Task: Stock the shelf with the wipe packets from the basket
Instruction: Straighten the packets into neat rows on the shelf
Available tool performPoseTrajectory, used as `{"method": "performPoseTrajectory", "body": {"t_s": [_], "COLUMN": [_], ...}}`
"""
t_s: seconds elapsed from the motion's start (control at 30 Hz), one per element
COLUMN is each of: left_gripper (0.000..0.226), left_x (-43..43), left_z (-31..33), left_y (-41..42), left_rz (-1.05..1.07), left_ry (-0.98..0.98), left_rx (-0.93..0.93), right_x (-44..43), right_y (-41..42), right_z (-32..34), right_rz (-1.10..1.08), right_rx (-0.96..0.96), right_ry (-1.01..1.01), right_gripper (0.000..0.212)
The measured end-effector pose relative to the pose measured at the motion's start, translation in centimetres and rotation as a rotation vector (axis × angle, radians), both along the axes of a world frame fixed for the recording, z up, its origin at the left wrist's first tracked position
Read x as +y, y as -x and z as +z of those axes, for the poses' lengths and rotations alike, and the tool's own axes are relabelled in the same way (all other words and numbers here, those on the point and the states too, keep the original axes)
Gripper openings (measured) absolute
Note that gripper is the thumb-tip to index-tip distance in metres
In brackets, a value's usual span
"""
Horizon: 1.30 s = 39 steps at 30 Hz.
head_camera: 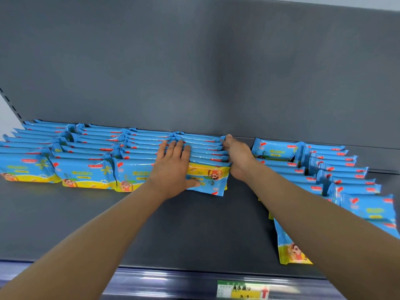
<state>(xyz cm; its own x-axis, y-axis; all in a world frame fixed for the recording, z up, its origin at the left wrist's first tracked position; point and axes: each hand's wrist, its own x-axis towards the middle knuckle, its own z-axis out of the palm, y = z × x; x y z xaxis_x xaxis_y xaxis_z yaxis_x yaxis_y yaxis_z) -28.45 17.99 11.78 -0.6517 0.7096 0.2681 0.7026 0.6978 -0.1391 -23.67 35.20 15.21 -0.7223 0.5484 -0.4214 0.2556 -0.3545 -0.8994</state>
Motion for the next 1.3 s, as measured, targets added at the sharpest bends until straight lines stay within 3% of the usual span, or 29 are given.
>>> {"method": "performPoseTrajectory", "body": {"t_s": [0.13,0.5,0.53,0.63,0.7,1.0,1.2,1.3], "left_gripper": [0.100,0.103,0.104,0.102,0.101,0.087,0.045,0.041], "left_x": [0.0,0.5,0.3,-0.6,-1.3,-2.4,-2.6,-1.9], "left_z": [0.0,0.1,0.2,0.3,0.4,0.6,1.2,1.4], "left_y": [-0.3,-1.3,-1.2,-1.1,-1.1,-1.9,-2.6,-2.9], "left_rz": [0.008,0.080,0.075,0.036,0.022,0.008,-0.178,-0.163], "left_ry": [0.012,0.030,0.021,-0.028,-0.049,-0.034,-0.118,-0.063], "left_rx": [0.018,0.072,0.060,0.021,0.002,0.014,0.129,0.128], "right_x": [0.4,-1.0,-1.0,-0.9,-0.9,-2.3,-2.7,-3.1], "right_y": [-0.3,-3.0,-3.2,-4.2,-4.9,-5.7,-6.4,-6.7], "right_z": [0.2,-0.4,-0.2,-0.1,-0.3,-1.1,-0.4,0.2], "right_rz": [-0.038,0.150,0.154,0.173,0.195,0.277,0.208,0.143], "right_rx": [0.011,0.060,0.049,-0.075,-0.126,-0.196,-0.210,-0.212], "right_ry": [-0.027,-0.201,-0.227,-0.386,-0.468,-0.595,-0.717,-0.778], "right_gripper": [0.043,0.019,0.022,0.059,0.073,0.052,0.066,0.069]}}
